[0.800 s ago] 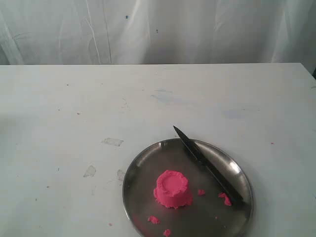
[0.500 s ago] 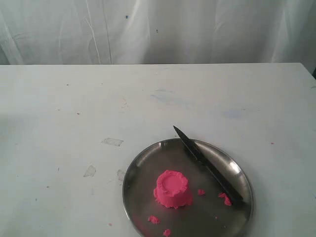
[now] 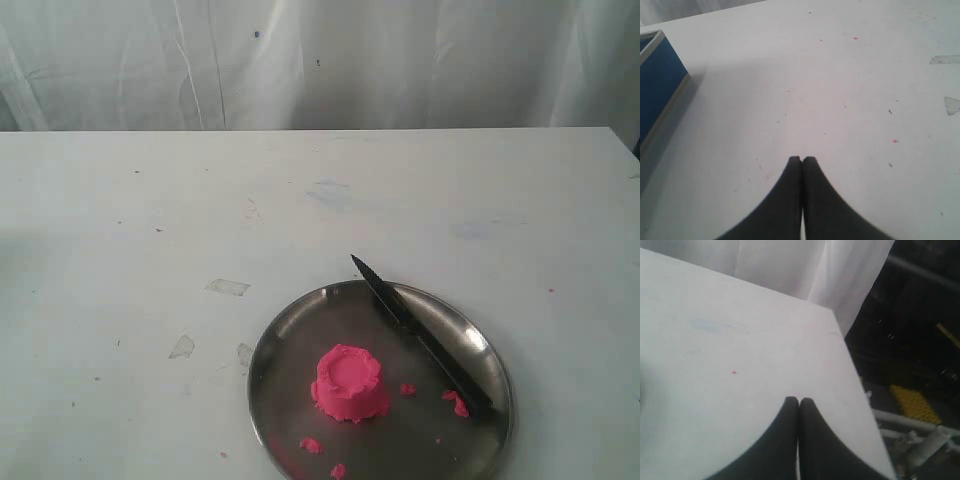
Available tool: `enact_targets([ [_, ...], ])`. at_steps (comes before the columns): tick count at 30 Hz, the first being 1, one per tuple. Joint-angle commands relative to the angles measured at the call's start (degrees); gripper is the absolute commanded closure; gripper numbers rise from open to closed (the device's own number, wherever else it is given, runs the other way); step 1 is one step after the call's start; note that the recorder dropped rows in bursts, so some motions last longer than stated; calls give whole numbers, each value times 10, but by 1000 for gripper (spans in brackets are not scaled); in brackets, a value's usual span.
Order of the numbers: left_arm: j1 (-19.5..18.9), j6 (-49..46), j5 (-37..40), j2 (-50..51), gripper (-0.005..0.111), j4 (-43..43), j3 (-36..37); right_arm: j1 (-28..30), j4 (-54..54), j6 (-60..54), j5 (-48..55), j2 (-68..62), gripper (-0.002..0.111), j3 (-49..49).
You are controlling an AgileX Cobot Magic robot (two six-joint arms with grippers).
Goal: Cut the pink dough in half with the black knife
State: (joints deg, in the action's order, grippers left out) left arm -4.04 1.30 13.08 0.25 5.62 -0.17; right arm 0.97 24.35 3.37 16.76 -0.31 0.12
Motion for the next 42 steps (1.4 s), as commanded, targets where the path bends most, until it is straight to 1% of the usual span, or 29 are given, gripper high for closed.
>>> enact_targets([
  [1, 1, 0, 2, -3, 107, 2, 2, 1, 64, -34, -18, 3, 108, -1],
  [7, 1, 0, 2, -3, 107, 2, 2, 1, 63, -34, -24, 3, 108, -1],
  [10, 1, 0, 2, -3, 107, 2, 2, 1, 51, -23, -51, 3, 108, -1],
  [13, 1, 0, 2, -3, 107, 2, 2, 1, 5, 26, -104, 3, 108, -1],
  [19, 1, 0, 2, -3, 107, 2, 2, 1, -7, 92, -250, 3, 108, -1],
  [25, 1, 0, 2, -3, 107, 2, 2, 1, -18, 309, -450, 3, 108, -1],
  [27, 1, 0, 2, -3, 107, 2, 2, 1, -18, 432, -538, 3, 108, -1],
  [29, 1, 0, 2, -3, 107, 2, 2, 1, -18, 548, -598, 3, 108, -1],
  [31, 1, 0, 2, -3, 107, 2, 2, 1, -18, 645, -619, 3, 108, 0],
  [32, 1, 0, 2, -3, 107, 2, 2, 1, -18, 664, -617, 3, 108, 5],
  [34, 1, 0, 2, -3, 107, 2, 2, 1, -32, 654, -597, 3, 108, 16],
  [36, 1, 0, 2, -3, 107, 2, 2, 1, -80, 622, -560, 3, 108, 30],
  [38, 1, 0, 2, -3, 107, 2, 2, 1, -175, 569, -530, 3, 108, 46],
  [39, 1, 0, 2, -3, 107, 2, 2, 1, -316, 517, -539, 3, 108, 69],
  [42, 1, 0, 2, -3, 107, 2, 2, 1, -484, 531, -594, 3, 108, 123],
])
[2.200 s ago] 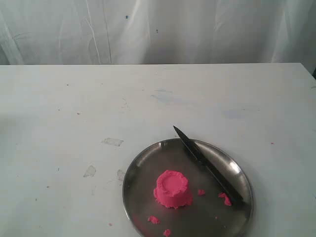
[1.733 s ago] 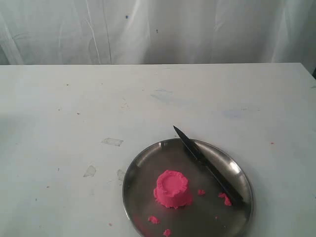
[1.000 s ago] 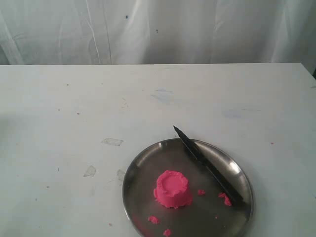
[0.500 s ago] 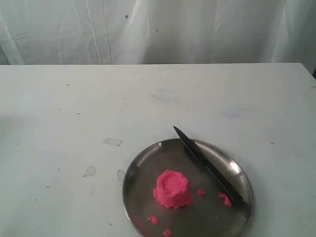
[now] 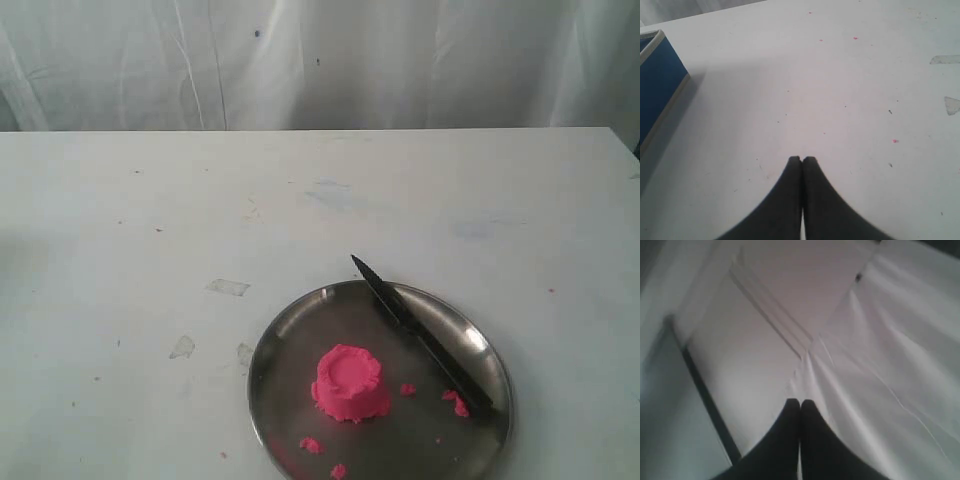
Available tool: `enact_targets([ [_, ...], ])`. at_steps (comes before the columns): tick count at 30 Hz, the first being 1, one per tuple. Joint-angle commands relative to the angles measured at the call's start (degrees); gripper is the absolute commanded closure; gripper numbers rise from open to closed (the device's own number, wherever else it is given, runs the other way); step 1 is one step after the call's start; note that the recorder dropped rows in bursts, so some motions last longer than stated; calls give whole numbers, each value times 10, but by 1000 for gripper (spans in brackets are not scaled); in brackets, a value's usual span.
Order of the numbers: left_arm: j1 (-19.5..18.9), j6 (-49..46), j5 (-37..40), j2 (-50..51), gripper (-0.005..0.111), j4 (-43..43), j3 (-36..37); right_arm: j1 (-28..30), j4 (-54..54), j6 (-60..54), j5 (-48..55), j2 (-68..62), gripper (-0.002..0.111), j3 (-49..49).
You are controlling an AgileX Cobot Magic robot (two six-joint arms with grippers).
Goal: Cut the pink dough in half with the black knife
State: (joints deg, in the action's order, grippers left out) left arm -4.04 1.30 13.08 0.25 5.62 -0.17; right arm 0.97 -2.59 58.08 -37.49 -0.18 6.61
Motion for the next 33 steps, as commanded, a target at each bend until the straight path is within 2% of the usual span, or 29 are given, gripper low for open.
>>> enact_targets([
  [1, 1, 0, 2, -3, 107, 2, 2, 1, -244, -2, -69, 2, 108, 83],
  [3, 1, 0, 2, -3, 107, 2, 2, 1, -252, 9, -91, 2, 108, 138],
  [5, 1, 0, 2, -3, 107, 2, 2, 1, -173, -72, -73, 2, 108, 211],
  [6, 1, 0, 2, -3, 107, 2, 2, 1, -79, -216, -49, 2, 108, 249],
  [7, 1, 0, 2, -3, 107, 2, 2, 1, -21, -298, -24, -3, 108, 266],
  [8, 1, 0, 2, -3, 107, 2, 2, 1, 69, -418, 49, -25, 108, 292],
  [9, 1, 0, 2, -3, 107, 2, 2, 1, 110, -458, 93, -41, 108, 298],
  [11, 1, 0, 2, -3, 107, 2, 2, 1, 125, -515, 254, -100, 108, 299],
  [12, 1, 0, 2, -3, 107, 2, 2, -4, 133, -566, 386, -136, 108, 299],
  [13, 1, 0, 2, -3, 107, 2, 2, -10, 137, -619, 429, -166, 108, 289],
  [14, 1, 0, 2, -3, 107, 2, 2, -17, 137, -637, 429, -182, 108, 275],
  [19, 1, 0, 2, -3, 107, 2, 2, -43, 137, -643, 307, -264, 108, 210],
  [26, 1, 0, 2, -3, 107, 2, 2, -66, 125, -619, 367, -393, 108, 203],
  [28, 1, 0, 2, -3, 107, 2, 2, -66, 124, -581, 427, -442, 108, 228],
  [30, 1, 0, 2, -3, 107, 2, 2, -66, 124, -546, 539, -511, 108, 284],
  [33, 1, 0, 2, -3, 107, 2, 2, -69, 108, -559, 695, -619, 108, 374],
])
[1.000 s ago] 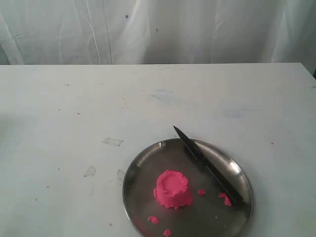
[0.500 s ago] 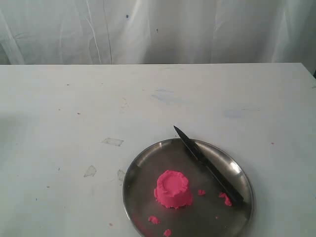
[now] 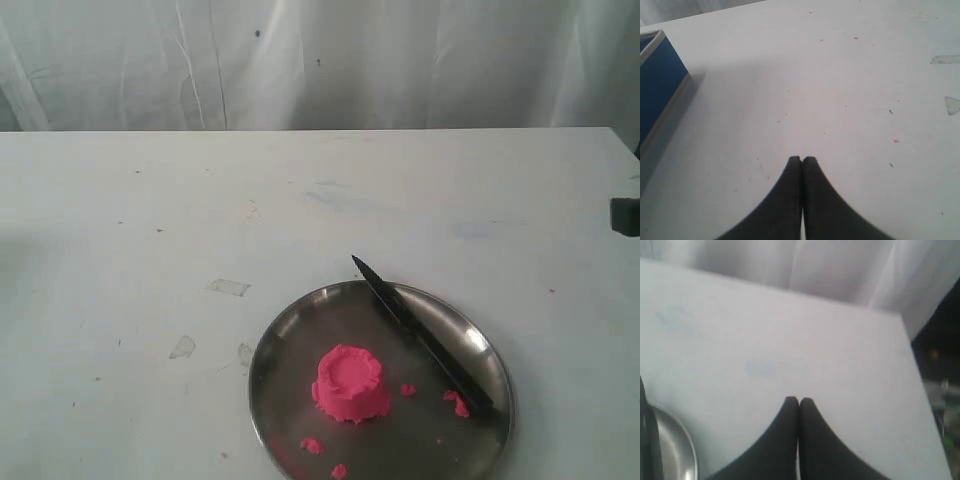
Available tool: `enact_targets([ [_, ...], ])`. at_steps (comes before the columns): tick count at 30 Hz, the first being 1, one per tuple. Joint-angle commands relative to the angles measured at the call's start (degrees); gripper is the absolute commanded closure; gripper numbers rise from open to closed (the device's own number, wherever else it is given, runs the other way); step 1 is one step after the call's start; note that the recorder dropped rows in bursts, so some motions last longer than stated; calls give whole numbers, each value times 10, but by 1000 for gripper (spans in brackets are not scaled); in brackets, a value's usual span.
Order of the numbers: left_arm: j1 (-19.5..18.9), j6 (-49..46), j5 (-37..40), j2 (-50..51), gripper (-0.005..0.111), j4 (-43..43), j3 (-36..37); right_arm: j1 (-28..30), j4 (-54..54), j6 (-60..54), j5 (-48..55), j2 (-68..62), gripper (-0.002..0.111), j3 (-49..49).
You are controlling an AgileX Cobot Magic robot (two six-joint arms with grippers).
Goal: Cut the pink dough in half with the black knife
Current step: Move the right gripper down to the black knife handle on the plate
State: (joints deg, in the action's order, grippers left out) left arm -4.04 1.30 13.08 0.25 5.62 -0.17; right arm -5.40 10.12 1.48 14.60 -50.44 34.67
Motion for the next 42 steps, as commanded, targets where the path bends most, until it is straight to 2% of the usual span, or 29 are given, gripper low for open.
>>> enact_targets([
  [1, 1, 0, 2, -3, 107, 2, 2, -9, -36, -7, 203, -146, 108, 118],
  [4, 1, 0, 2, -3, 107, 2, 2, -27, -120, -93, 234, -236, 108, 157],
  [10, 1, 0, 2, -3, 107, 2, 2, -73, -276, -273, 213, -342, 108, 162],
  [16, 1, 0, 2, -3, 107, 2, 2, -101, -292, -275, 163, -382, 108, 169],
  [19, 1, 0, 2, -3, 107, 2, 2, -102, -341, -275, 142, -392, 108, 169],
  [21, 1, 0, 2, -3, 107, 2, 2, -104, -365, -322, 155, -400, 107, 169],
  [24, 1, 0, 2, -3, 107, 2, 2, -119, -397, -391, 195, -419, 94, 169],
  [29, 1, 0, 2, -3, 107, 2, 2, -149, -400, -413, 202, -451, 56, 169],
  [30, 1, 0, 2, -3, 107, 2, 2, -150, -400, -413, 198, -455, 52, 169],
  [36, 1, 0, 2, -3, 107, 2, 2, -153, -388, -394, 174, -472, 51, 169],
  [42, 1, 0, 2, -3, 107, 2, 2, -153, -283, -307, 167, -490, 51, 169],
])
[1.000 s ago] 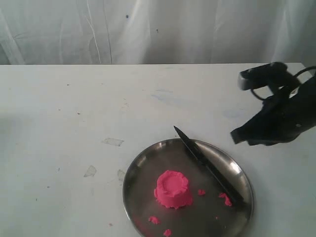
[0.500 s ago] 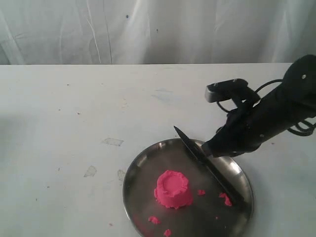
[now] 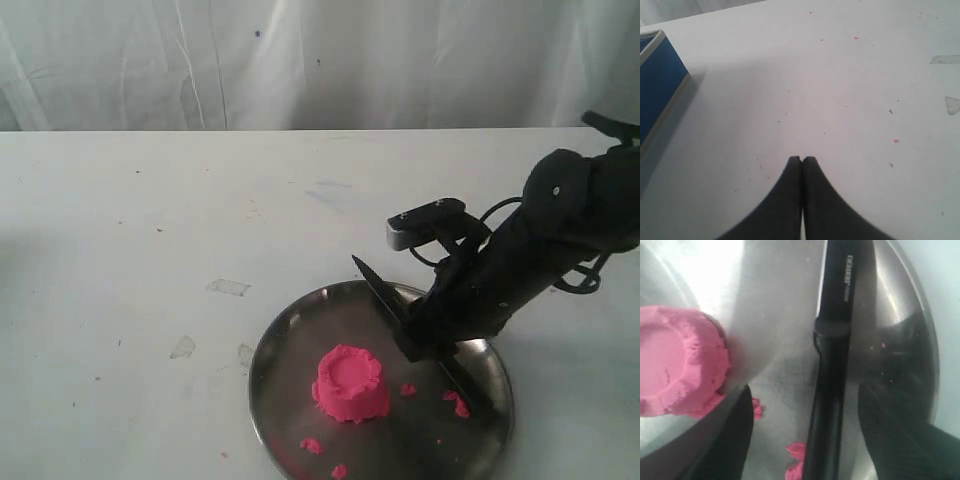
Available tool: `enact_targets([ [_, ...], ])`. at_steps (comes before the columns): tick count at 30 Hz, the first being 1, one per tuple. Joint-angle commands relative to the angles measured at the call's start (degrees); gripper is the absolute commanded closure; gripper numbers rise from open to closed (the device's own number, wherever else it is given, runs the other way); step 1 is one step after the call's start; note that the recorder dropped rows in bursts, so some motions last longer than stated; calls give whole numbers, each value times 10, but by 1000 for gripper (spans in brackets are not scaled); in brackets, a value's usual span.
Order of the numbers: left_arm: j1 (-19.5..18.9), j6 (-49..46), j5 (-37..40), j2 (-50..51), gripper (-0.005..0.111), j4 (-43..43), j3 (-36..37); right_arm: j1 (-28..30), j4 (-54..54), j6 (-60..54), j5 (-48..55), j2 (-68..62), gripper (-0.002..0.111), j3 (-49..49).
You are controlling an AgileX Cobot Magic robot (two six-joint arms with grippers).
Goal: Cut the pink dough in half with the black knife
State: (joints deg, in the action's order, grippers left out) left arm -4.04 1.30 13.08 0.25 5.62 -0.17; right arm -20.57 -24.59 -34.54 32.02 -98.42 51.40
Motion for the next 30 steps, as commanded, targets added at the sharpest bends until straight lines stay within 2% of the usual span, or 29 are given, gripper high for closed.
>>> enact_targets([
  [1, 1, 0, 2, -3, 107, 2, 2, -1, 74, 71, -9, -12, 51, 1],
  [15, 1, 0, 2, -3, 107, 2, 2, -1, 76, 76, -9, -43, 58, 1],
  [21, 1, 0, 2, -3, 107, 2, 2, -1, 76, 77, -4, -46, 86, 1],
  [27, 1, 0, 2, -3, 107, 2, 2, -1, 76, 77, 8, -41, 102, 4],
  [28, 1, 0, 2, -3, 107, 2, 2, -1, 76, 77, 30, -31, 107, 14],
  [30, 1, 0, 2, -3, 107, 2, 2, -1, 74, 78, 86, -5, 108, 34],
])
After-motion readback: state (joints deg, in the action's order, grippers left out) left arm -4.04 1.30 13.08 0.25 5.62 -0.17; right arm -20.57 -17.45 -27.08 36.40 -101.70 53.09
